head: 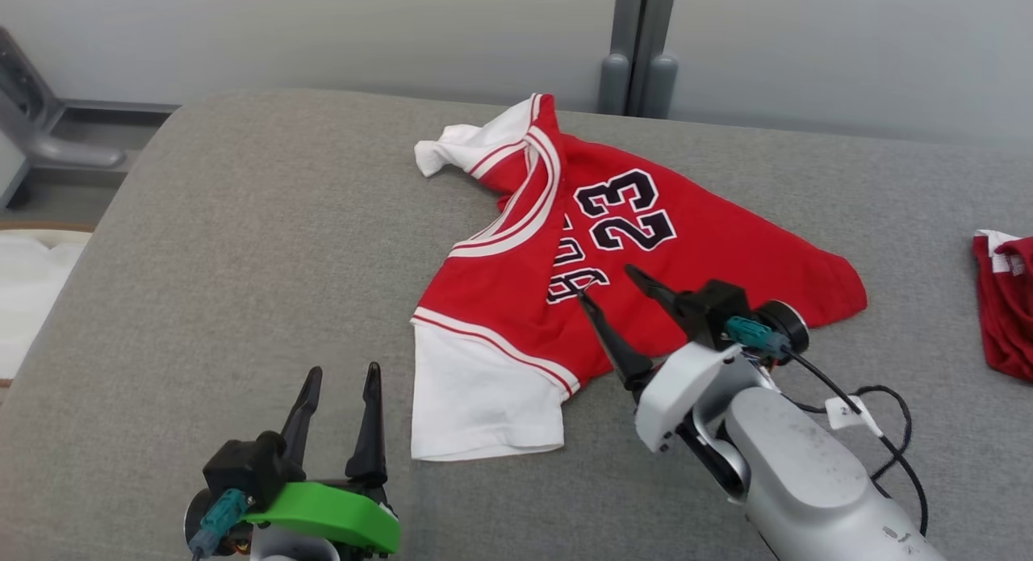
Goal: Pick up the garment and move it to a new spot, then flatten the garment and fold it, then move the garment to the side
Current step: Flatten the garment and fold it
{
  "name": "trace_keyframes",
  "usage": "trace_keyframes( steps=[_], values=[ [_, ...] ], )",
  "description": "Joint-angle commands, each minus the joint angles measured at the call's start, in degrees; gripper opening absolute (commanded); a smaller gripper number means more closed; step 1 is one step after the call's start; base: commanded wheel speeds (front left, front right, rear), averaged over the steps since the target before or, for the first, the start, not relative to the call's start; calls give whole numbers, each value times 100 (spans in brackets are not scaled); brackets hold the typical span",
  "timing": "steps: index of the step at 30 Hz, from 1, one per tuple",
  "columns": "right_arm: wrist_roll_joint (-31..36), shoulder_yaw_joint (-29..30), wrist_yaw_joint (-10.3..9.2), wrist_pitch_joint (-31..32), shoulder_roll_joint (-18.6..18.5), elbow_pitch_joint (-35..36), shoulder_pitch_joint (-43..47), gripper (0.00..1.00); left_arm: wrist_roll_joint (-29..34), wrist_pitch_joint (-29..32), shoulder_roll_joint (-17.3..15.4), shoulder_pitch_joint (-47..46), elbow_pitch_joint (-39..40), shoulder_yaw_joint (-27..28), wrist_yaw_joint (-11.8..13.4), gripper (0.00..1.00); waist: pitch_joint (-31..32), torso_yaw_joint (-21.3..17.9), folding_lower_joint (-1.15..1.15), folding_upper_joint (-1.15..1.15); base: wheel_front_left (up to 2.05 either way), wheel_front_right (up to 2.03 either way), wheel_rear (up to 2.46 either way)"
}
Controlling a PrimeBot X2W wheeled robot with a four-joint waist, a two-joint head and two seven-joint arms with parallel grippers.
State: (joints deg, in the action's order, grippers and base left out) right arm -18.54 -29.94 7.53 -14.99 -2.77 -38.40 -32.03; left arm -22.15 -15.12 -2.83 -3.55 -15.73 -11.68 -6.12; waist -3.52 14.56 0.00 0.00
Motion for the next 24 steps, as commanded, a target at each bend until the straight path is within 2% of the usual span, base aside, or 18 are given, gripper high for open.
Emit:
trace_keyframes(
  steps=[1,8,14,18,24],
  values=[
    [157,217,-9,-25,-23,83,193,100,-64,-1,-13,-54,-41,-37,-39,100,139,-289,0,0,0,0,0],
    [871,1606,-9,-26,-21,648,1066,100,-104,-1,-14,96,-140,-181,-10,100,295,-577,0,0,0,0,0],
    [1206,2433,-9,-26,-21,1131,1756,100,-146,-2,-14,290,-97,-180,42,100,402,-702,0,0,0,0,0],
    [1227,2820,-9,-27,-20,1444,2165,100,-132,-1,-14,485,-59,-101,62,100,459,-779,0,0,0,0,0],
    [1073,3077,-9,-27,-21,1757,2585,100,-161,-2,-14,732,7,-14,71,100,532,-863,0,0,0,0,0]
  ],
)
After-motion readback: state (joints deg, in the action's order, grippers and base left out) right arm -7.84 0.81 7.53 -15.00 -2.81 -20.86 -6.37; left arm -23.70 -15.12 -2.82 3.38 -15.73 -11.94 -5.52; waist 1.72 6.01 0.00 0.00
